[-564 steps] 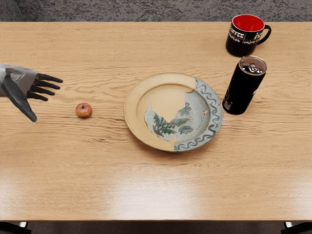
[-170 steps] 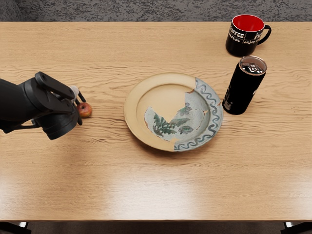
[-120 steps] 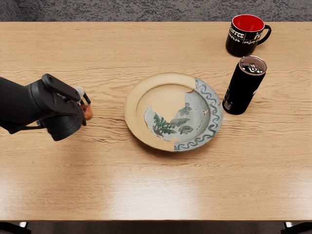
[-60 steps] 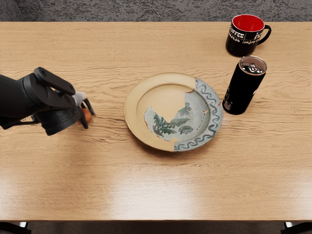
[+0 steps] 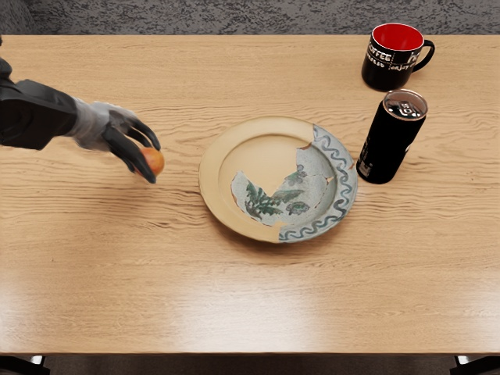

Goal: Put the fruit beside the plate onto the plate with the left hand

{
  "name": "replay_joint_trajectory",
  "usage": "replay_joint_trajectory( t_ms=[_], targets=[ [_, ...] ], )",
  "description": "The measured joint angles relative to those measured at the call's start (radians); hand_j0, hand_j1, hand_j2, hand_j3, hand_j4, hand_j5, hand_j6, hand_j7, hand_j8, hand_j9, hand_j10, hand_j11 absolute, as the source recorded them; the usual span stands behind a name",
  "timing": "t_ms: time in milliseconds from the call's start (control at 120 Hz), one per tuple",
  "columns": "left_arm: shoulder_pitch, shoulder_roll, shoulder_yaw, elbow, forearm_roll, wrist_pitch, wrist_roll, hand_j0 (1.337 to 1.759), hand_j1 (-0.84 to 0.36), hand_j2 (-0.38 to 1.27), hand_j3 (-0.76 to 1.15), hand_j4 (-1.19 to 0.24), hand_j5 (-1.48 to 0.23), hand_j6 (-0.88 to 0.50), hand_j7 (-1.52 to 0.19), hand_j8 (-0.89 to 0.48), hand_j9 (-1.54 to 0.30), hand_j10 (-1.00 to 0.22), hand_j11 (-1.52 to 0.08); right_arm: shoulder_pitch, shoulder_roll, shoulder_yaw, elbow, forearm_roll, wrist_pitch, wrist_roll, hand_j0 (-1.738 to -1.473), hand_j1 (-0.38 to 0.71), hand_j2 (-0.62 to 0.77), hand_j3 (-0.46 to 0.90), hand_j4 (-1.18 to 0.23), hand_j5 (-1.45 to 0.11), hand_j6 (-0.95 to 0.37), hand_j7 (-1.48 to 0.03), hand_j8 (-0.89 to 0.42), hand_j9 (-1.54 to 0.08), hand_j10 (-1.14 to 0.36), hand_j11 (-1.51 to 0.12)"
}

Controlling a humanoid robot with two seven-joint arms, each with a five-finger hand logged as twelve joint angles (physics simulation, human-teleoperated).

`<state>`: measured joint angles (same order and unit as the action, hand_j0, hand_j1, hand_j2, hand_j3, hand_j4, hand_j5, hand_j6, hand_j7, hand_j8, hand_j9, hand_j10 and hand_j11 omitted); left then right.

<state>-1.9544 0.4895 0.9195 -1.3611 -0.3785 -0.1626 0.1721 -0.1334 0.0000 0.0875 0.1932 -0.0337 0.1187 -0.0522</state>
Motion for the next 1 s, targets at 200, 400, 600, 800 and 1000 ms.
replay_joint_trajectory(
  t_ms=[200, 400, 600, 800, 1000],
  targets=[
    [0.054, -0.126, -0.291, 0.017, 0.044, -0.076, 0.004, 1.651, -0.27, 0.57, 0.00, -0.82, -1.17, -0.51, -1.17, -0.49, -1.16, -0.84, -1.17, 0.000, 0.000, 0.000, 0.000, 0.000, 0.000, 0.000, -1.658, -0.33, 0.00, 0.00, -0.02, -0.02, -0.02, -0.02, -0.02, -0.02, -0.02, -0.02],
    [0.131, -0.232, -0.395, 0.162, 0.138, -0.046, 0.005, 1.653, -0.34, 0.73, 0.00, -0.82, -1.19, -0.47, -1.17, -0.50, -1.16, -0.85, -1.16, 0.000, 0.000, 0.000, 0.000, 0.000, 0.000, 0.000, -1.658, -0.33, 0.00, 0.00, -0.02, -0.02, -0.02, -0.02, -0.02, -0.02, -0.02, -0.02],
    [0.185, -0.304, -0.407, 0.252, 0.184, 0.024, 0.006, 1.653, -0.44, 0.88, 0.00, -0.81, -1.18, -0.41, -1.15, -0.46, -1.13, -0.84, -1.14, 0.000, 0.000, 0.000, 0.000, 0.000, 0.000, 0.000, -1.658, -0.33, 0.00, 0.00, -0.02, -0.02, -0.02, -0.02, -0.02, -0.02, -0.02, -0.02],
    [0.239, -0.341, -0.403, 0.276, 0.198, 0.146, 0.005, 1.656, -0.08, 0.37, 0.00, -0.42, -0.59, -0.26, -0.58, -0.27, -0.57, -0.43, -0.57, 0.000, 0.000, 0.000, 0.000, 0.000, 0.000, 0.000, -1.658, -0.33, 0.00, 0.00, -0.02, -0.02, -0.02, -0.02, -0.02, -0.02, -0.02, -0.02],
    [0.242, 0.043, -0.336, 0.245, 0.199, -0.169, 0.010, 1.657, 0.18, 0.14, 0.00, -0.16, -0.23, -0.10, -0.22, -0.10, -0.22, -0.16, -0.22, 0.000, 0.000, 0.000, 0.000, 0.000, 0.000, 0.000, -1.658, -0.33, 0.00, 0.00, -0.02, -0.02, -0.02, -0.02, -0.02, -0.02, -0.02, -0.02]
  ],
)
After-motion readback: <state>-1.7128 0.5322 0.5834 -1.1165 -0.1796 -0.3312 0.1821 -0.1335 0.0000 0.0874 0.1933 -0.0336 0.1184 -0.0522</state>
